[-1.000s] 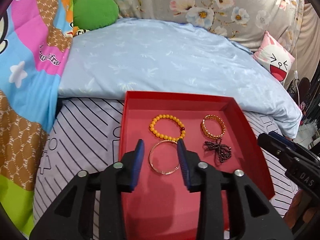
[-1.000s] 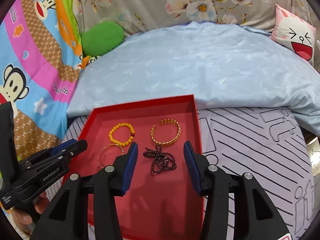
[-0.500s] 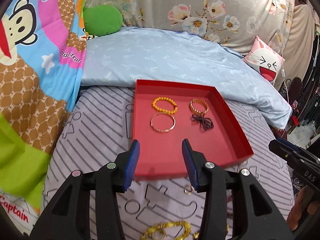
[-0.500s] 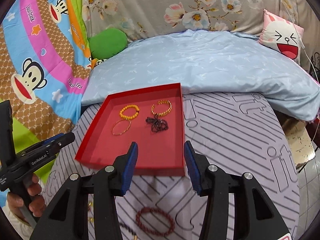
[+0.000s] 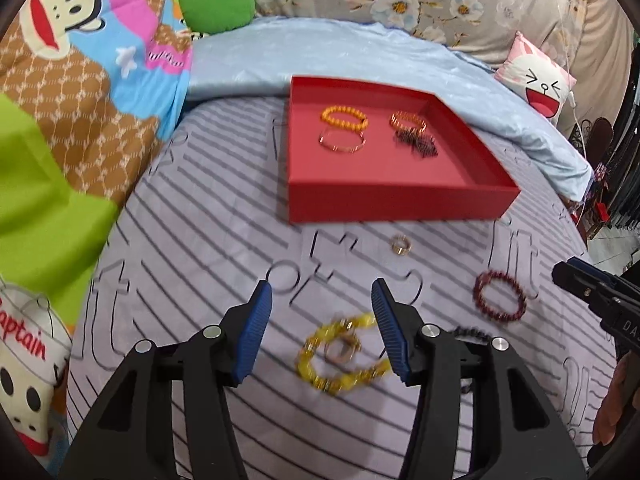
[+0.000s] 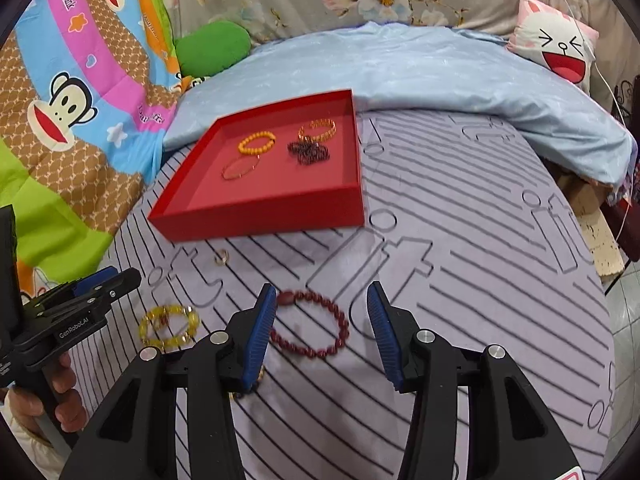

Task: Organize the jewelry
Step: 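Move both tools back to the remaining bracelets, then grasp the yellow crystal bracelet with left tool while right tool grasps the maroon bead bracelet, then lift and carry both held bracelets over the red tray, then open both tools to drop the bracelets into the red tray, then move both tools back to the black bead bracelet and gold rings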

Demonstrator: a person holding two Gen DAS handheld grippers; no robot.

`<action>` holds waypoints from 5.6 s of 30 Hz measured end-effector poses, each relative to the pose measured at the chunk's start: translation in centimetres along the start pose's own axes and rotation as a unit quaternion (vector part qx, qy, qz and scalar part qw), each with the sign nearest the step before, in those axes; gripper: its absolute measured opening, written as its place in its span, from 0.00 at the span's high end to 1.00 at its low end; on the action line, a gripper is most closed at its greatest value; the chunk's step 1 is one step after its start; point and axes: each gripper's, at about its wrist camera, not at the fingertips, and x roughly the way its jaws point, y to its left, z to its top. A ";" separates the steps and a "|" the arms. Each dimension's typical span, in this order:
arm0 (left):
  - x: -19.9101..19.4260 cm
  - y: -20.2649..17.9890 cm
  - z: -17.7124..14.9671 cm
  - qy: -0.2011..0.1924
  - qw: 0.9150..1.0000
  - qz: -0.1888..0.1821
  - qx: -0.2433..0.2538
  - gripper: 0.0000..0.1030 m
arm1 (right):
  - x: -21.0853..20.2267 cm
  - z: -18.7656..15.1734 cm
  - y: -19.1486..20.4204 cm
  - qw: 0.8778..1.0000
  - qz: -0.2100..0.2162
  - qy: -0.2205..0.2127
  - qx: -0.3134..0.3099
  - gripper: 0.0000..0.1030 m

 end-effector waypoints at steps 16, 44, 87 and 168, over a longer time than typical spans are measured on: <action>1.7 0.6 -4.2 0.020 0.999 0.024 0.019 0.57 | 0.8 -2.6 0.3 1.000 0.000 0.027 0.001 0.55; 2.0 0.2 -4.0 0.008 1.000 0.017 0.019 0.91 | 5.5 -1.6 0.5 0.998 -0.043 0.037 -0.024 0.84; -6.8 -7.4 9.5 -0.092 0.983 -0.147 0.061 0.91 | -2.6 8.3 2.7 0.997 0.009 -0.072 -0.041 0.93; 0.4 -1.4 0.0 -0.018 1.000 0.005 0.011 0.49 | 1.9 -1.2 3.7 0.998 -0.016 0.019 -0.062 0.61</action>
